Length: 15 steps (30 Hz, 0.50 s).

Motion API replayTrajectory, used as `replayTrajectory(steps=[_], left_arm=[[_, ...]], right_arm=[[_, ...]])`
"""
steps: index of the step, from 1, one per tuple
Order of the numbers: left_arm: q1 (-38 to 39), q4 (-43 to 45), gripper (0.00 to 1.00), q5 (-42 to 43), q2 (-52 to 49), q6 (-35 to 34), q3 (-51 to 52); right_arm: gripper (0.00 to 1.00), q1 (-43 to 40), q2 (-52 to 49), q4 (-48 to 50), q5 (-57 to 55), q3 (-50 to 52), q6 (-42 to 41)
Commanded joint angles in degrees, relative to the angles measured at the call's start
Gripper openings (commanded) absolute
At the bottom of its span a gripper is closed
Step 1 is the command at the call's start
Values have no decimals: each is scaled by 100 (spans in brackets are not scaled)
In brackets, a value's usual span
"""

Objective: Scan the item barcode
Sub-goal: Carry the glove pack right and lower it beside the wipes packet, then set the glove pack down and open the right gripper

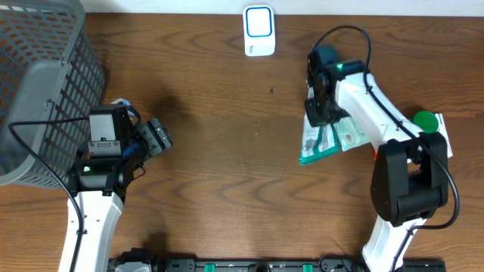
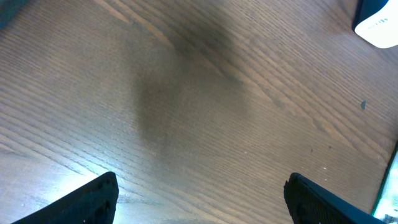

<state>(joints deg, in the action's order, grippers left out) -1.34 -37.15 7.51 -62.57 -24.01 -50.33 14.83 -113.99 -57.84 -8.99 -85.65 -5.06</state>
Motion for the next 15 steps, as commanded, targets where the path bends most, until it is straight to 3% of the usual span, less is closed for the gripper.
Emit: replayTrajectory(steps=[1, 12, 15], left_arm=[[-20, -13, 87, -55, -4, 33, -26], [-20, -13, 87, -55, -4, 33, -26], [-20, -13, 87, -55, -4, 33, -26]], right_arm=[[1, -181, -2, 166, -649, 306, -70], [1, -765, -2, 127, -354, 328, -321], [17, -778, -2, 96, -299, 328, -302]])
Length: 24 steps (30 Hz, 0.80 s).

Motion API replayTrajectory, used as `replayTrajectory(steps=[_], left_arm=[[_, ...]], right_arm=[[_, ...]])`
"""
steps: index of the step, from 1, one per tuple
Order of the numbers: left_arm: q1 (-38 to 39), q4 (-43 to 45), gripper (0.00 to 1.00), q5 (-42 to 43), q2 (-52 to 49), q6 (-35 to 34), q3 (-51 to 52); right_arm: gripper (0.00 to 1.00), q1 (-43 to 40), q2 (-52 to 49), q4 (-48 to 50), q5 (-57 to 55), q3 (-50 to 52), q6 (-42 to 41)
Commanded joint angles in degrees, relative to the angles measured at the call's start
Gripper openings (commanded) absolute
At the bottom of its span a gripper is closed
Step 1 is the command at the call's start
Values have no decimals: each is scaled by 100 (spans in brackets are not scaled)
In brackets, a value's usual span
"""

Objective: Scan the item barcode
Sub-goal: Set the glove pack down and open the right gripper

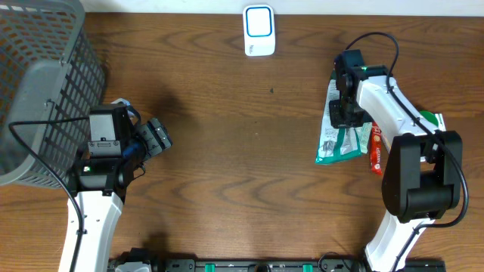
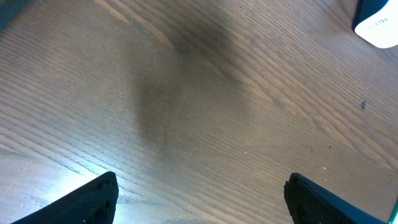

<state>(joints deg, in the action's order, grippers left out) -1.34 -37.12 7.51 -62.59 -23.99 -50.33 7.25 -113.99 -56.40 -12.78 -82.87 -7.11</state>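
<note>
A green and white packet (image 1: 339,143) lies at the right of the wooden table, its upper end under my right gripper (image 1: 345,112), which looks shut on it. The white scanner with a blue face (image 1: 258,30) stands at the far edge; its corner (image 2: 378,25) also shows in the left wrist view. At the left, my left gripper (image 1: 156,137) hangs open over bare wood, with nothing between its fingers (image 2: 93,199).
A grey mesh basket (image 1: 45,83) fills the far left corner. Beside the packet lie a red packet (image 1: 376,148) and a green item (image 1: 432,119) near the right arm's base. The wooden table (image 1: 227,151) spreads between the two arms.
My right gripper has moved to the right and a little farther back, and the green and white packet has shifted right and turned more upright with it. The left arm has not moved.
</note>
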Motion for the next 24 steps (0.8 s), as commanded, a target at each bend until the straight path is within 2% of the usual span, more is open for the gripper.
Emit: replayTrajectory(steps=[1, 3, 4, 9, 13, 24], left_arm=[[-20, -15, 87, -55, -2, 31, -26], [-20, -15, 86, -55, -2, 31, -26], [-20, -15, 87, -55, -2, 31, -26], [-20, -15, 87, -55, -2, 31, -26], [-20, -15, 87, -55, -7, 31, -26], [-20, -15, 87, -55, -13, 31, -26]], right_arm=[[23, -20, -2, -63, 81, 50, -96], [42, -20, -2, -85, 81, 50, -98], [57, -17, -2, -101, 83, 50, -98], [90, -17, 0, -168, 85, 44, -98], [99, -20, 33, -313, 81, -125, -101], [99, -17, 472, -616, 85, -601, -98]])
